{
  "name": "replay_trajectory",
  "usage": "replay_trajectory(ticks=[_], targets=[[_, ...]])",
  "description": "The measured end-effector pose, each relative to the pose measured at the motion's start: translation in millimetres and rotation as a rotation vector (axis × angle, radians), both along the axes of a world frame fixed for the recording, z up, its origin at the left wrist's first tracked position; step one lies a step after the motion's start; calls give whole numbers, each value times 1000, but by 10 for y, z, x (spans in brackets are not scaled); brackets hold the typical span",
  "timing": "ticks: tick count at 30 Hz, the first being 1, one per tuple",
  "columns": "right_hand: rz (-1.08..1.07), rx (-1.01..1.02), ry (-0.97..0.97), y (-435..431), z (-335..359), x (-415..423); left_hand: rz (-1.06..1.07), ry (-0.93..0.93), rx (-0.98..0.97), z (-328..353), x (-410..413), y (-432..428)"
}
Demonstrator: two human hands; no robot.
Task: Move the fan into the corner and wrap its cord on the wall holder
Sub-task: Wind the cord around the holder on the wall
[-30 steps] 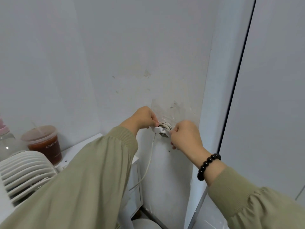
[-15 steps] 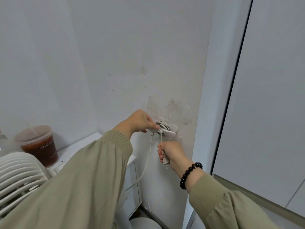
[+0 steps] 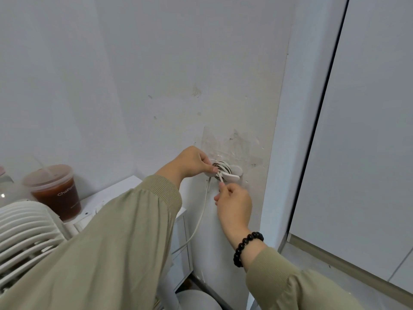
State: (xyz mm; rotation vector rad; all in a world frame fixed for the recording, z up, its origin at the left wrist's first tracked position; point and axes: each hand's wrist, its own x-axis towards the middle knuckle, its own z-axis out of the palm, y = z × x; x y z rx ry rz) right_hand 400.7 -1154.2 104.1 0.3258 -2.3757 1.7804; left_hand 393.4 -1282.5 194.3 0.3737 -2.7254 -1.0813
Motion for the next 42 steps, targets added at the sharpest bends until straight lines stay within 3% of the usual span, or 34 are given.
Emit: replay_trajectory(ticks=[5,10,14,22,28,35,42], targets=[[29,219,58,-21,60,-53,6,38,-39,-50,-18,24],[199,-9,-293,-140,118,-124,-18,33,-52,-41,-12,18],[211,-100,-383,-129,130,-129,-28,51,-40,-41,3,17],[278,31,-151,-62,149,-119,-34,23,-84,-13,-25,5],[251,-4,-196,-110,114,-145,-31,17,-95,-11,-32,1],[89,-67,-141,-193,54,-26,-39,14,-177,6,-22,18],[-41,-44,34,-260,-65,10,-35,17,-247,12,-28,28]])
